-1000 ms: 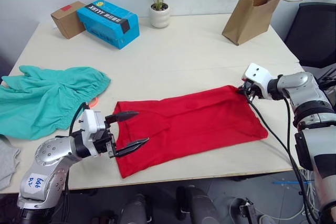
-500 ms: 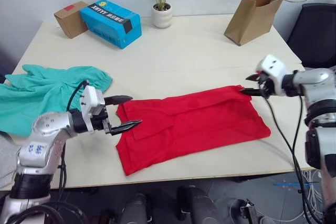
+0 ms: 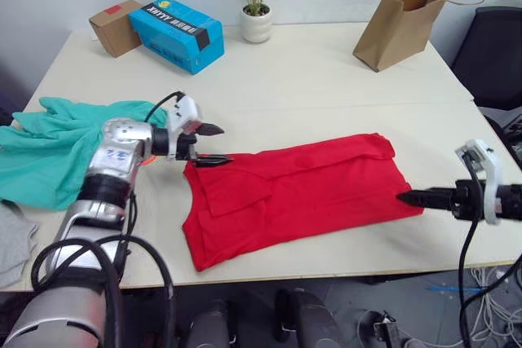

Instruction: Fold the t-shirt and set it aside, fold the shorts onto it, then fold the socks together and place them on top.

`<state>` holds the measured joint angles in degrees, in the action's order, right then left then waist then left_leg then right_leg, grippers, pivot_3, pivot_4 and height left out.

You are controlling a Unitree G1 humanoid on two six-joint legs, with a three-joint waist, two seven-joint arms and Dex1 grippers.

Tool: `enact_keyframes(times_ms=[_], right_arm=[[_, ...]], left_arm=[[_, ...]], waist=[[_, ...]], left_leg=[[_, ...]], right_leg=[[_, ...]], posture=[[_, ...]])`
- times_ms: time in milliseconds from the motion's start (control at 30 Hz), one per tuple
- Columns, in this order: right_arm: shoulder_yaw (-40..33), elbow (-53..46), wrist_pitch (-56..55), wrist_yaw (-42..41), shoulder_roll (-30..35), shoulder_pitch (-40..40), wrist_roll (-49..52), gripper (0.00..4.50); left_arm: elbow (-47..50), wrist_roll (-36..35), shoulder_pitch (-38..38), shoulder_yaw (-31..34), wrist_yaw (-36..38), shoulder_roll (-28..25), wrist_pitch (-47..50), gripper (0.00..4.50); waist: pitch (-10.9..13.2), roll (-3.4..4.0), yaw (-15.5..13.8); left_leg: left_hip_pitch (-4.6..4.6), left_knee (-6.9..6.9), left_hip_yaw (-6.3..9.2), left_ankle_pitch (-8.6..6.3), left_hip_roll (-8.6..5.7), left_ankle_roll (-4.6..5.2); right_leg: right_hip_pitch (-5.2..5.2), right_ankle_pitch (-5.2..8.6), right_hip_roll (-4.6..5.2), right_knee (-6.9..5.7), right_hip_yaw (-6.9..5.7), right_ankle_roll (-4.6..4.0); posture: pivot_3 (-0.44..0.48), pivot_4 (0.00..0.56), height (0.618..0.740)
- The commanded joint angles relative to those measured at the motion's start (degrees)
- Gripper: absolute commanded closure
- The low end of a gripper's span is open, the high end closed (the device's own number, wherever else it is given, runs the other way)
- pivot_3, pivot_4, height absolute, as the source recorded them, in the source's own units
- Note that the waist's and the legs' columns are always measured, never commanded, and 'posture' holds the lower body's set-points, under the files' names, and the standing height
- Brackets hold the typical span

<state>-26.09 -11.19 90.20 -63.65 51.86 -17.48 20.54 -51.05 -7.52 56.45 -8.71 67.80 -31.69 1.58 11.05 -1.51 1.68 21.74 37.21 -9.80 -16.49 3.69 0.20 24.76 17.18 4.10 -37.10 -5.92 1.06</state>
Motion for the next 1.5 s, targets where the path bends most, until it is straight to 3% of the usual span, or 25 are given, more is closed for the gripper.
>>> enact_keyframes(times_ms=[33, 233, 400, 667, 800, 1000, 1033, 1133, 1233, 1333, 1500], right_arm=[[-6.51, -2.86, 2.30, 8.26, -4.00, 2.40, 4.51, 0.05], [-10.52, -4.36, 2.30, 21.85, -10.44, 6.59, 10.33, 0.05], [-11.20, -4.78, 2.30, 30.61, -11.80, 9.11, 19.84, 0.05], [-16.06, -2.18, 2.30, 40.95, -2.30, 12.17, 40.10, 0.05], [-15.52, 0.84, 2.30, 48.18, -1.32, 13.55, 48.62, 0.05], [-12.93, 2.31, 2.30, 59.31, -12.17, 9.13, 50.02, 0.05], [-12.66, 2.07, 1.66, 60.58, -14.39, 8.28, 48.83, 0.02], [-13.44, 1.55, -0.59, 63.27, -19.19, 5.68, 47.84, 0.65], [-15.79, 2.24, -2.02, 65.44, -22.38, 2.74, 49.01, 1.70], [-14.49, 2.39, -2.90, 65.29, -22.30, 2.27, 46.96, 2.76], [-11.86, 4.18, -5.70, 63.47, -21.41, -0.15, 44.07, 4.50]], left_arm=[[-7.07, 4.07, 3.40, -1.28, -0.20, 1.29, -3.26, 0.00], [-14.84, 7.67, 7.13, -1.72, 0.37, 3.62, -1.52, 0.00], [-17.33, 9.47, 7.79, -1.91, 3.31, 3.87, 0.58, 0.00], [-18.37, 9.99, 7.66, -0.67, 2.43, 4.38, 0.67, 0.00], [-18.70, 10.40, 7.57, -0.34, 2.22, 4.51, 0.81, 0.00], [-19.35, 12.22, 7.31, -1.39, 2.40, 4.80, 3.40, 0.00], [-19.29, 12.13, 7.03, -1.21, 2.57, 4.97, 3.72, 0.19], [-18.66, 11.97, 5.64, -1.15, 4.06, 5.19, 4.21, 0.91], [-16.96, 12.85, 3.48, -2.47, 6.87, 4.48, 3.02, 1.85], [-15.99, 12.35, 2.53, -1.80, 6.92, 4.15, 3.53, 2.76], [-13.47, 9.90, 0.82, 1.60, 3.62, 4.02, 6.28, 4.32]], waist=[[0.01, -0.01, 0.04], [-0.06, -0.13, -0.22], [-0.20, -0.42, -0.12], [-0.28, -0.55, -0.18], [-0.27, -0.58, -0.11], [-0.38, -0.73, 0.13], [-0.46, -0.86, 0.17], [-0.75, -1.31, 0.39], [-0.90, -1.13, 0.60], [-0.99, -0.75, 0.23], [-1.00, -0.72, 0.29]], left_leg=[[0.00, 0.00, -0.02, -0.02, 0.00, 0.04], [0.64, 0.16, -0.05, 0.30, -0.08, -0.27], [0.60, 0.23, -0.03, 0.36, -0.11, -0.17], [0.58, 0.15, 0.03, 0.36, -0.14, -0.16], [0.56, 0.16, 0.04, 0.40, -0.15, -0.13], [0.45, 0.12, 0.04, 0.48, -0.14, -0.20], [0.39, 0.12, 0.05, 0.49, -0.12, -0.22], [0.30, 0.08, 0.08, 0.47, -0.04, -0.22], [0.28, 0.05, 0.06, 0.47, -0.04, -0.24], [0.30, -0.01, 0.05, 0.47, -0.07, -0.25], [0.31, -0.01, 0.00, 0.48, -0.07, -0.26]], right_leg=[[0.01, 0.00, 0.00, -0.01, 0.01, 0.00], [0.72, 0.00, 0.01, -0.30, 0.02, 0.01], [0.65, -0.03, 0.05, -0.33, 0.01, 0.06], [0.60, -0.03, 0.08, -0.32, 0.00, 0.06], [0.59, -0.04, 0.09, -0.34, 0.00, 0.07], [0.54, -0.05, 0.08, -0.39, 0.04, 0.08], [0.48, -0.05, 0.07, -0.38, 0.03, 0.08], [0.38, -0.05, 0.01, -0.36, 0.02, 0.08], [0.36, -0.05, 0.02, -0.36, 0.05, 0.07], [0.41, -0.03, 0.02, -0.35, 0.07, 0.05], [0.45, 0.00, 0.01, -0.36, 0.09, 0.02]], posture=[[0.000, 0.150, 0.740], [0.000, 0.150, 0.740], [0.000, 0.150, 0.740], [0.000, 0.150, 0.740], [0.000, 0.150, 0.740], [0.000, 0.150, 0.740], [0.000, 0.150, 0.740], [0.000, 0.150, 0.740], [0.000, 0.150, 0.740], [0.000, 0.150, 0.740], [0.000, 0.150, 0.740]])
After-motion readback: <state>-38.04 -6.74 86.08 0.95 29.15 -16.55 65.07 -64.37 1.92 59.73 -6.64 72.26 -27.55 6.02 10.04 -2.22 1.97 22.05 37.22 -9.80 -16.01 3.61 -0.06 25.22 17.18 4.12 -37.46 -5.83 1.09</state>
